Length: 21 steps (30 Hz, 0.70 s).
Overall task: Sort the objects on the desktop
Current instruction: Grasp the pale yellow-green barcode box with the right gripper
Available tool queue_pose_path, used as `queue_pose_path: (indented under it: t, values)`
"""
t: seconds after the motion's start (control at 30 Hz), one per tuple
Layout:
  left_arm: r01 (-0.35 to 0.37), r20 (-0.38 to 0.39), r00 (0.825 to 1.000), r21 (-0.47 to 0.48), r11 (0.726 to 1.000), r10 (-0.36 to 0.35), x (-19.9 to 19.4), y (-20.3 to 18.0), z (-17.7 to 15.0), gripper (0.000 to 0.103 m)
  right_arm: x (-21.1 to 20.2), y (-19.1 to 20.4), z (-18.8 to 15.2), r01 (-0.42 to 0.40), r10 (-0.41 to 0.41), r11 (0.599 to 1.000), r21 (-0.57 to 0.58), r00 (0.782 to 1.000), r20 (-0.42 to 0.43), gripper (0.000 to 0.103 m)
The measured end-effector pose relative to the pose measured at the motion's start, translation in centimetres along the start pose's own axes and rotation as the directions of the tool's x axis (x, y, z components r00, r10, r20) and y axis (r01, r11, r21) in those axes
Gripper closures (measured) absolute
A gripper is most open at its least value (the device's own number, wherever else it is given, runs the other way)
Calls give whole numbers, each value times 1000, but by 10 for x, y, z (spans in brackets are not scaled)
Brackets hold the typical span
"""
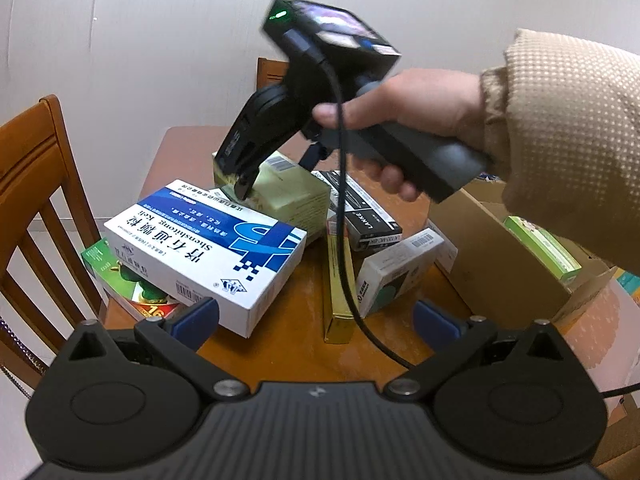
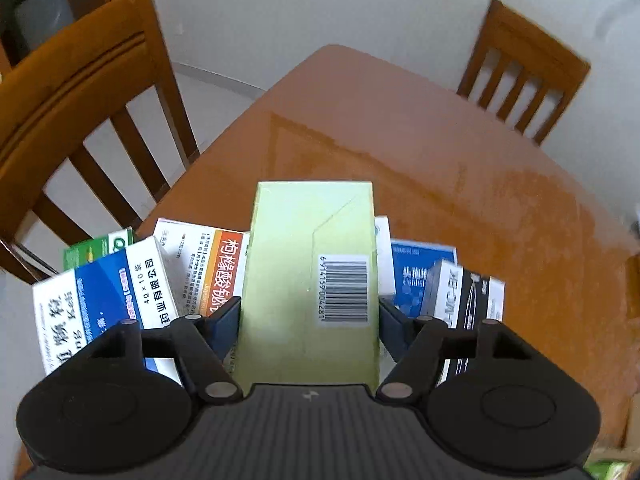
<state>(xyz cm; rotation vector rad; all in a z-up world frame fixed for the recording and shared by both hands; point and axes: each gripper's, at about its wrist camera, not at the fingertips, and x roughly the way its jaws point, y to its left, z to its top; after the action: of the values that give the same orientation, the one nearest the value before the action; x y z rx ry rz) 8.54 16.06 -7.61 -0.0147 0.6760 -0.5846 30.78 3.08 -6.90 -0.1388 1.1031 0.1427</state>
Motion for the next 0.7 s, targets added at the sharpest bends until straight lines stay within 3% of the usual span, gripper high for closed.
queue_pose_path:
  t: [0.3,0.7]
  values:
    - [16,-5,1000,25,1000,-16,5,-6,3,0,-13,-47,-8,-144,152,973,182,988,-33,29]
    - [29,33,999,113,993,-33,30,-23,32,0,-22,-72,-25,-207,225,945,251,973,-45,29]
